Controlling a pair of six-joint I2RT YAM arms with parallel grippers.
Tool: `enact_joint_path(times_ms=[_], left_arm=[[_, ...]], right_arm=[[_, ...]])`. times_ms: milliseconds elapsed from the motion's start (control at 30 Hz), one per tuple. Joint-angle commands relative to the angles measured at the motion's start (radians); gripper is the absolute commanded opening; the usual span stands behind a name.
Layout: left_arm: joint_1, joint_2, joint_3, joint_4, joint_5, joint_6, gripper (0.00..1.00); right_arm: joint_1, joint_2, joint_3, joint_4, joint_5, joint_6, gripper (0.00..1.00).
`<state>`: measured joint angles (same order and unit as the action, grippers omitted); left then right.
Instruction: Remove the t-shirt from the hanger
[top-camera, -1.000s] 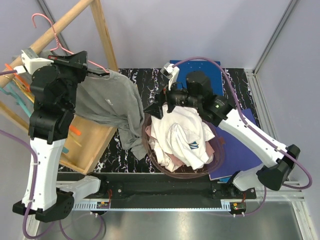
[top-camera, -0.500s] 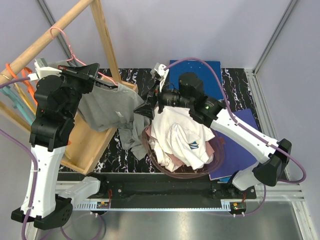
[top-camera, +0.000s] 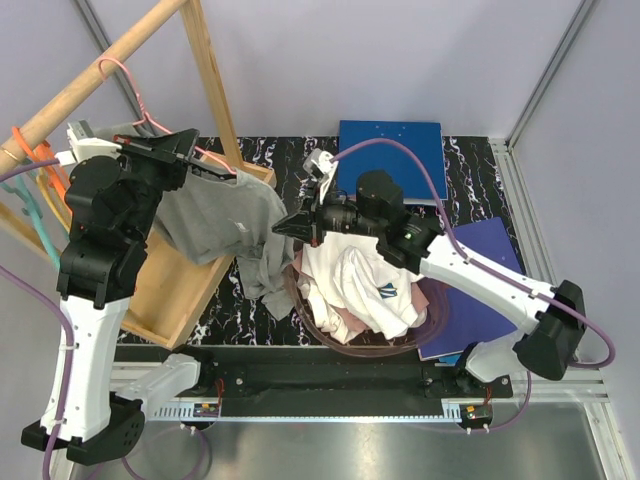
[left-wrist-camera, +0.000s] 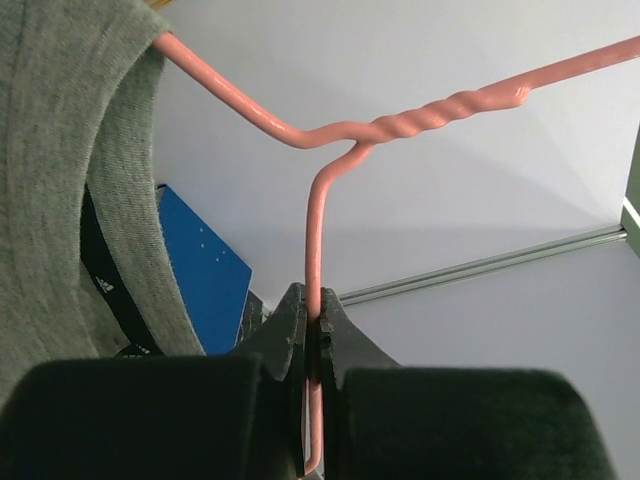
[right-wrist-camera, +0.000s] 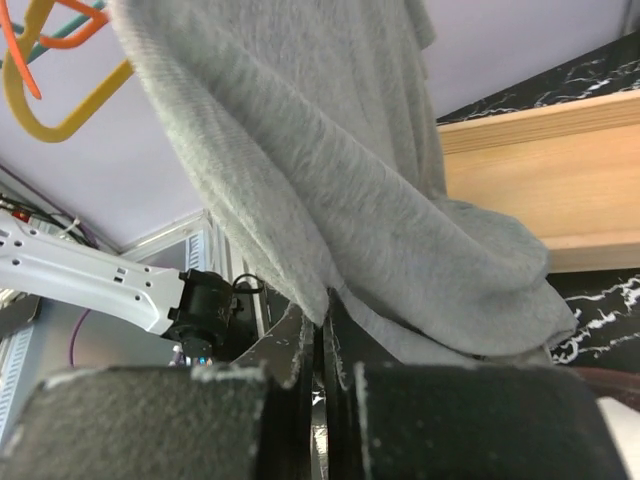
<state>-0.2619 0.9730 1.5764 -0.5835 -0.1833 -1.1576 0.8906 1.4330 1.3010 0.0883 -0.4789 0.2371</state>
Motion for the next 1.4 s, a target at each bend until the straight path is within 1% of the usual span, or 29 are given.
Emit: enact_joint_path(times_ms=[0,67,100,133,167,200,233,300,400,500,600,667,700,733,767,800,833,867,900,933,967,1000,1067,1100,1167,1200,1267,1333,1367], left_arm=[[0.004,-0.025,0.002,0.091,0.024,-0.033,0.0],[0.004,-0.028,0.002,0.094,0.019,-0.05,0.0],[0.004,-0.028,0.005,0.097,0.019,-0.072,0.0],[0.004,-0.023,0.016,0.096,0.028,-0.083,0.0],[0.004,-0.022,0.02,0.096,0.033,-0.105,0.0],[0.003,-0.017,0.027,0.096,0.041,-0.114,0.0],[0.004,-0.014,0.036,0.096,0.054,-0.123,0.0],[0.004,-0.013,0.043,0.093,0.064,-0.136,0.0],[0.006,-0.016,0.05,0.091,0.096,-0.155,0.0],[0.004,-0.026,0.047,0.09,0.13,-0.175,0.0],[0.004,-0.048,0.028,0.09,0.171,-0.209,0.0],[0.004,-0.062,0.004,0.099,0.232,-0.266,0.0],[0.006,-0.083,-0.018,0.12,0.26,-0.295,0.0],[0.004,-0.094,-0.071,0.193,0.322,-0.324,0.0],[0.004,-0.103,-0.091,0.22,0.355,-0.385,0.0],[0.004,-0.115,-0.105,0.232,0.382,-0.413,0.0],[0.004,-0.122,-0.118,0.237,0.418,-0.434,0.0],[0.004,-0.131,-0.125,0.238,0.424,-0.474,0.0],[0.004,-0.144,-0.145,0.24,0.427,-0.491,0.0],[0.004,-0.176,-0.153,0.238,0.412,-0.504,0.0],[0.004,-0.192,-0.162,0.238,0.4,-0.523,0.0],[0.004,-0.204,-0.17,0.226,0.389,-0.531,0.0],[0.004,-0.223,-0.161,0.208,0.358,-0.537,0.0],[0.004,-0.221,-0.133,0.199,0.352,-0.531,0.0],[0.004,-0.203,-0.107,0.182,0.376,-0.524,0.0],[0.004,-0.195,-0.086,0.182,0.395,-0.524,0.0],[0.004,-0.172,-0.064,0.189,0.462,-0.515,0.0],[0.004,-0.169,-0.041,0.2,0.505,-0.504,0.0],[0.004,-0.169,-0.035,0.205,0.512,-0.472,0.0]], right_arm=[[0.007,-0.126,-0.031,0.03,0.098,0.034,0.0],[0.007,-0.173,-0.104,0.03,0.095,0.057,0.0],[0.007,-0.236,-0.139,0.037,0.092,0.065,0.0],[0.007,-0.27,-0.217,0.042,0.089,0.07,0.0],[0.01,-0.307,-0.258,0.047,0.086,0.076,0.0],[0.01,-0.38,-0.296,0.047,0.086,0.076,0.0],[0.008,-0.416,-0.368,0.042,0.086,0.077,0.0],[0.008,-0.507,-0.423,0.015,0.092,0.077,0.0],[0.008,-0.594,-0.505,-0.01,0.134,0.094,0.0],[0.01,-0.621,-0.552,-0.015,0.166,0.117,0.0],[0.008,-0.596,-0.56,0.016,0.18,0.149,0.0],[0.008,-0.56,-0.531,0.059,0.149,0.162,0.0],[0.008,-0.506,-0.508,0.068,0.134,0.162,0.0],[0.008,-0.472,-0.447,0.073,0.105,0.159,0.0],[0.01,-0.435,-0.41,0.071,0.089,0.148,0.0],[0.01,-0.358,-0.367,0.065,0.077,0.142,0.0],[0.008,-0.315,-0.271,0.056,0.05,0.137,0.0],[0.008,-0.272,-0.216,0.029,0.036,0.127,0.0],[0.008,-0.182,-0.103,0.012,0.025,0.125,0.0],[0.008,-0.136,-0.042,-0.01,0.007,0.125,0.0],[0.01,-0.049,0.018,-0.031,-0.007,0.125,0.0],[0.01,-0.008,0.115,-0.027,-0.019,0.134,0.0],[0.01,0.099,0.193,0.008,-0.043,0.165,0.0],[0.008,0.134,0.28,0.002,-0.041,0.172,0.0],[0.008,0.222,0.357,-0.028,-0.023,0.188,0.0],[0.01,0.246,0.426,-0.045,-0.006,0.189,0.0],[0.007,0.305,0.487,-0.082,0.019,0.182,0.0],[0.007,0.323,0.544,-0.123,0.054,0.157,0.0],[0.004,0.328,0.558,-0.14,0.065,0.15,0.0]])
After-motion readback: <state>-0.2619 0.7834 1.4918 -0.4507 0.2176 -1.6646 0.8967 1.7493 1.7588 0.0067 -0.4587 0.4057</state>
